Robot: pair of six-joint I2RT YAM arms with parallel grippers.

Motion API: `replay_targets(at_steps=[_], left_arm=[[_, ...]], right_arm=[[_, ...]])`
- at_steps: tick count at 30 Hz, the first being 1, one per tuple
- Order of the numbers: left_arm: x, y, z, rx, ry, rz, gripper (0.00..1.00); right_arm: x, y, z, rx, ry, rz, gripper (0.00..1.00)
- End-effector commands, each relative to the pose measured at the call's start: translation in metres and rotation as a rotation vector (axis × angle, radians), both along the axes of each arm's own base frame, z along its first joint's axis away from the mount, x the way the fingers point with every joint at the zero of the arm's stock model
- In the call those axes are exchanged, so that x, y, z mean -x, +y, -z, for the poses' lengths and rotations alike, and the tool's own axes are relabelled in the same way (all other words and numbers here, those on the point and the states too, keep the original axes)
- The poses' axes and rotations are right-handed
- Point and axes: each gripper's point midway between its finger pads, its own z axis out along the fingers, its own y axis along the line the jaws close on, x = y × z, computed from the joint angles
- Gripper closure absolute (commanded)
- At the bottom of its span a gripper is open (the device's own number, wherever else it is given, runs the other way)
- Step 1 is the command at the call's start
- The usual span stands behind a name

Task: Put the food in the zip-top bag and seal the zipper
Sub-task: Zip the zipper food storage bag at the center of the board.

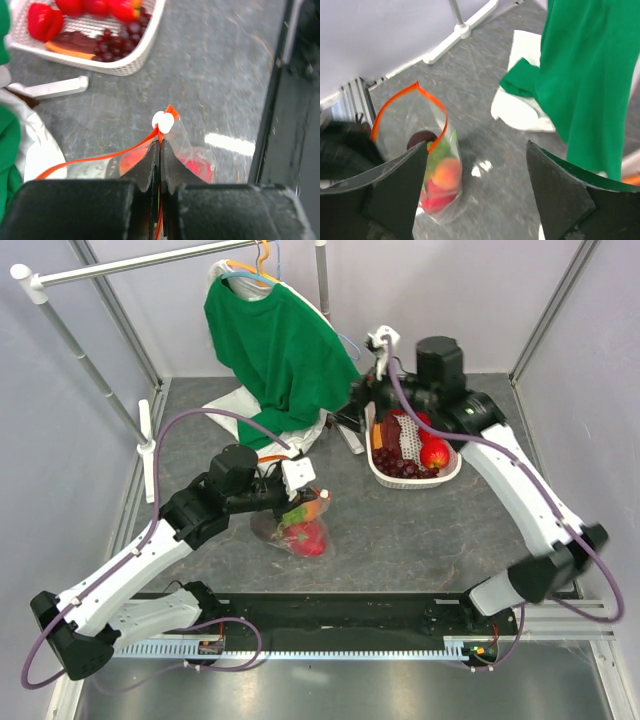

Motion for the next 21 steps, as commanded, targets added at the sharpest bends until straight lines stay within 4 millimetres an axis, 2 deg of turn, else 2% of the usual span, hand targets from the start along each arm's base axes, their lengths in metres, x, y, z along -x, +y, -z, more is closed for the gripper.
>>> replay_targets(at_steps=[1,3,4,5,10,13,17,21], left_arm=[[-0.024,-0.013,-0.056,0.228,-0.029,-0.136,0.98],[-0.02,-0.014,-0.06,0.246,-0.031,-0.117,0.98],[-0.019,-0.015,-0.06,0.246,-0.033,-0.112,0.98],[-0.02,-0.014,-0.06,0.245,-0.034,-0.118,0.98],[-0.022,-0.012,-0.054,0.229,-0.013,-0.139,0.98],[-0.024,-0.013,-0.048,0.231,0.038,-0.169,0.98],[-0.025,-0.017,-0.05,0.258,0.05,-0.174,0.98],[-0.022,-0.019,-0.053,0.276,0.041,-0.149,0.98]], right_arm=[[0.045,-0.029,-0.002,0.019,-0.103,-0.06,0.24],[0.062,-0.034,0.01,0.034,-0.103,-0.097,0.32],[0.071,-0.036,0.029,0.049,-0.071,-0.121,0.34],[0.081,-0.039,0.027,0.039,-0.089,-0.133,0.34],[0.105,-0.043,0.056,0.047,-0.074,-0.207,0.34],[0.116,-0.04,0.065,0.053,-0.078,-0.249,0.35],[0.134,-0.025,0.078,0.054,-0.024,-0.302,0.36],[0.14,-0.011,0.084,0.05,-0.034,-0.317,0.36]])
